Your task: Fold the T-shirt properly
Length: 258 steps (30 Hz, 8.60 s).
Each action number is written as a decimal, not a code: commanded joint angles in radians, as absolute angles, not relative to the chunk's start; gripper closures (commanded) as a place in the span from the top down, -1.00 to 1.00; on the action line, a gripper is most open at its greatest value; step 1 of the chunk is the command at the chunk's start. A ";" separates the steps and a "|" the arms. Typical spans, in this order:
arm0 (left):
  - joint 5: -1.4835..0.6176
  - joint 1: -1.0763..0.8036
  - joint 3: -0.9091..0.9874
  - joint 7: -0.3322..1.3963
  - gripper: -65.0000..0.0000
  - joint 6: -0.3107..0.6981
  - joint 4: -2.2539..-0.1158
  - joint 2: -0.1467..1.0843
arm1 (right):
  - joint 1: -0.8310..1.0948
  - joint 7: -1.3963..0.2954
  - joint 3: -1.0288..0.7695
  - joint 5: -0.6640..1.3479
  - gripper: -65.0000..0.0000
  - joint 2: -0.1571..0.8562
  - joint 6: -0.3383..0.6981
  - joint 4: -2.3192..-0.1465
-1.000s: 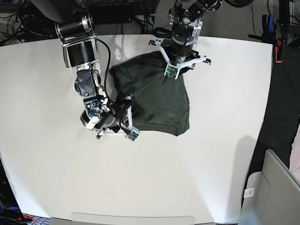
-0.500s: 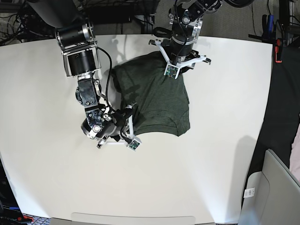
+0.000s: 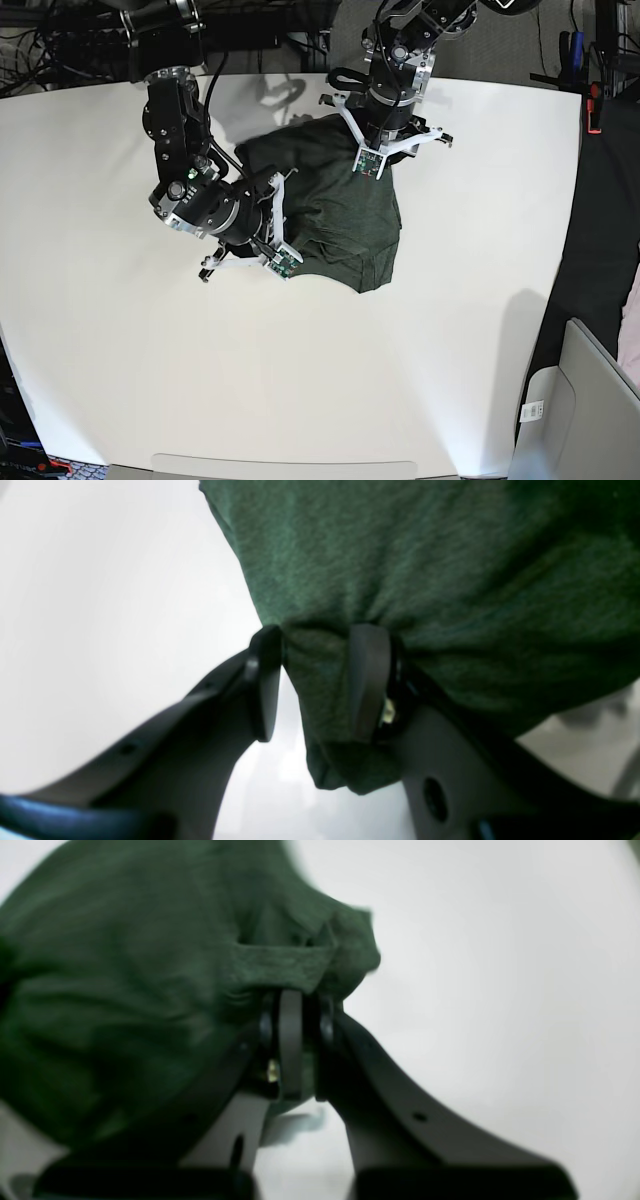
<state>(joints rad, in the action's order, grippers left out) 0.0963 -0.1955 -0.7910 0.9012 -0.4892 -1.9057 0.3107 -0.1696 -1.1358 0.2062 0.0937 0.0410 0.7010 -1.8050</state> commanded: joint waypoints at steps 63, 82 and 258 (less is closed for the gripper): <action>0.107 -0.272 -0.440 0.886 -0.38 -0.698 -2.014 0.306 | -0.219 -1.330 0.427 0.349 -0.80 -0.128 0.698 -1.693; 0.105 -0.263 -0.410 0.885 -0.38 -0.698 -2.011 0.305 | -0.280 -1.228 0.369 0.200 -0.81 0.073 0.698 -1.429; -0.423 -0.220 -0.275 0.490 -1.00 -0.306 -0.568 0.015 | 0.028 -0.213 -0.226 -0.275 -1.00 -0.036 0.101 -0.417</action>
